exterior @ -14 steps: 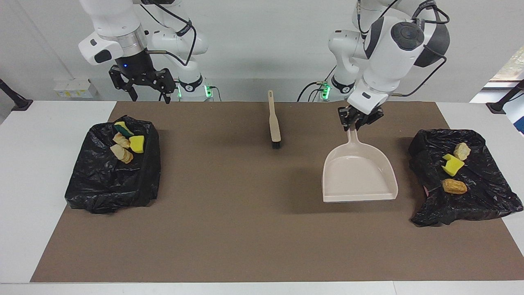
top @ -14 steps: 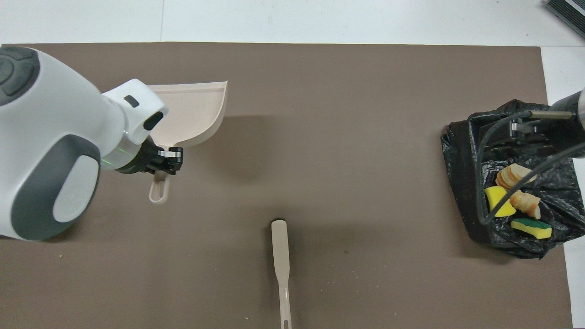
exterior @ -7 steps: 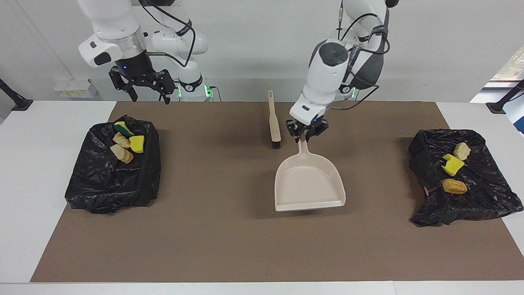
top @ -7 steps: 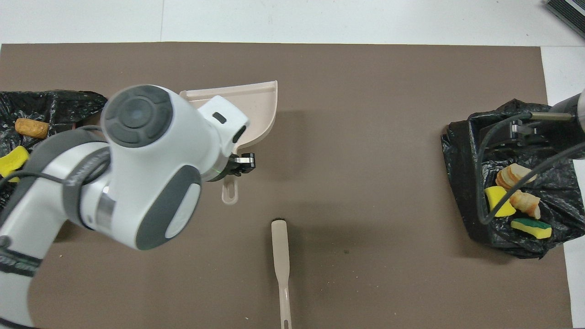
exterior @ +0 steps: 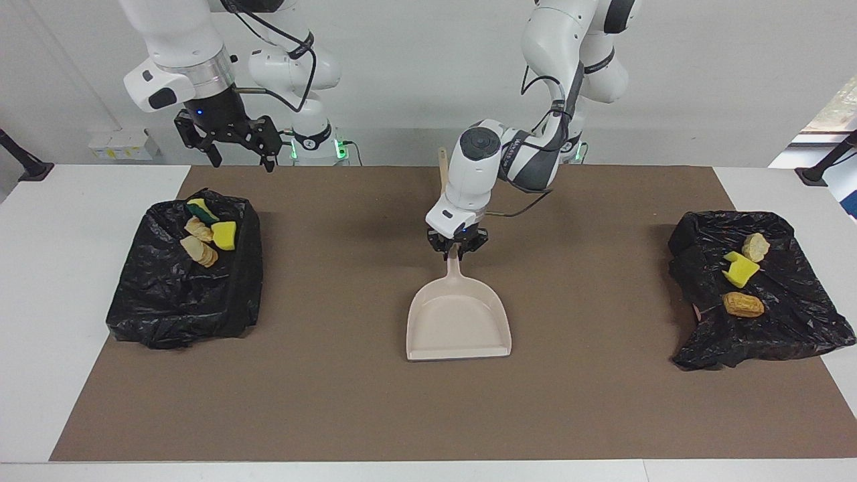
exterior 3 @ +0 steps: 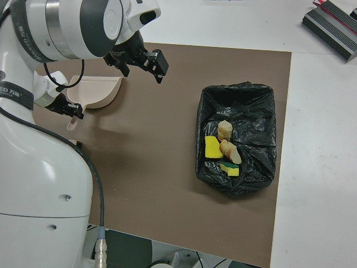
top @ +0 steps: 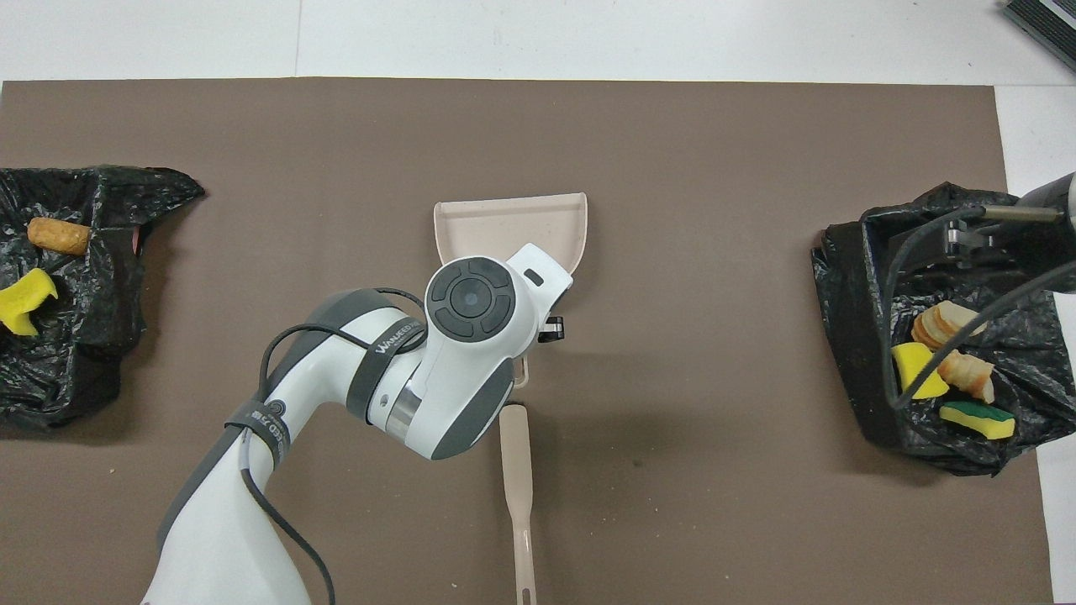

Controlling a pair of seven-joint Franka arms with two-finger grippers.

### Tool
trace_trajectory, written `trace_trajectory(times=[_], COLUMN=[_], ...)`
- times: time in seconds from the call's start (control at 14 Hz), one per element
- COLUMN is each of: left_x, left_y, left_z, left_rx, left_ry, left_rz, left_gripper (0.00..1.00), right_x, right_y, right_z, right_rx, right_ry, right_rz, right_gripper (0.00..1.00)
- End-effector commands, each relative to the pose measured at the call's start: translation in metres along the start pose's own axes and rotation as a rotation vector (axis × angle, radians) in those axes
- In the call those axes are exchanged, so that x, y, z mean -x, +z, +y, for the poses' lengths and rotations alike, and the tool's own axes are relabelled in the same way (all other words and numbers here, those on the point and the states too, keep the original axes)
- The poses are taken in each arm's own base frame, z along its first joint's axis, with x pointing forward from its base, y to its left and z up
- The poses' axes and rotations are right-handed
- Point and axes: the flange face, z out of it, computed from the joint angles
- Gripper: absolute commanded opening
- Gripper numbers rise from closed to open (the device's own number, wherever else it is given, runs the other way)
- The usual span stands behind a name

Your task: Sweep and dump trash in bin

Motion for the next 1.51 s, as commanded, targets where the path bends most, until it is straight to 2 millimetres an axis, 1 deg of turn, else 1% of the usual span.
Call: trace_trajectory(times=[0.0,0.14,0.29,0.5,0.65,0.72,0.86,1.0,1.15,1.29,1.43], left_x=[0.005,0.002,-0.004,-0.026,-0.043,-0.053,-0.072,-0.080,-0.088,-0.095,-0.100], left_y=[-0.008,-0.019,-0.034,-0.057,-0.079,-0.092,-0.110,-0.133,-0.148,-0.164,-0.175], left_z=[-0.008,-0.014,-0.020,-0.047,-0.080,-0.101,-0.149,-0.191,-0.240,-0.278,-0.317], left_rx=[0.008,0.010,0.009,0.004,-0.005,-0.007,-0.010,-0.012,-0.020,-0.027,-0.030], left_ry=[-0.005,-0.016,-0.025,-0.066,-0.045,-0.042,-0.019,0.012,0.053,0.059,0.082], left_rz=[0.006,0.012,0.019,0.053,0.065,0.068,0.067,0.055,0.028,0.020,0.010], left_gripper=[1.00,1.00,1.00,1.00,1.00,1.00,1.00,1.00,1.00,1.00,1.00], right_x=[0.006,0.006,0.006,0.006,0.006,0.006,0.006,0.006,0.006,0.005,0.005], right_y=[0.000,0.000,0.000,0.000,0.000,0.000,0.000,0.000,0.000,0.000,0.000], right_z=[0.003,0.003,0.003,0.003,0.003,0.003,0.003,0.003,0.003,0.003,0.003], right_rx=[-0.017,-0.017,-0.017,-0.017,-0.017,-0.017,-0.015,-0.016,-0.017,-0.016,-0.016], right_ry=[0.004,0.004,0.004,0.003,0.003,0.003,0.003,0.004,0.004,0.004,0.004], right_rz=[0.006,0.006,0.006,0.006,0.006,0.006,0.007,0.008,0.008,0.007,0.008], right_gripper=[1.00,1.00,1.00,1.00,1.00,1.00,1.00,1.00,1.00,1.00,1.00])
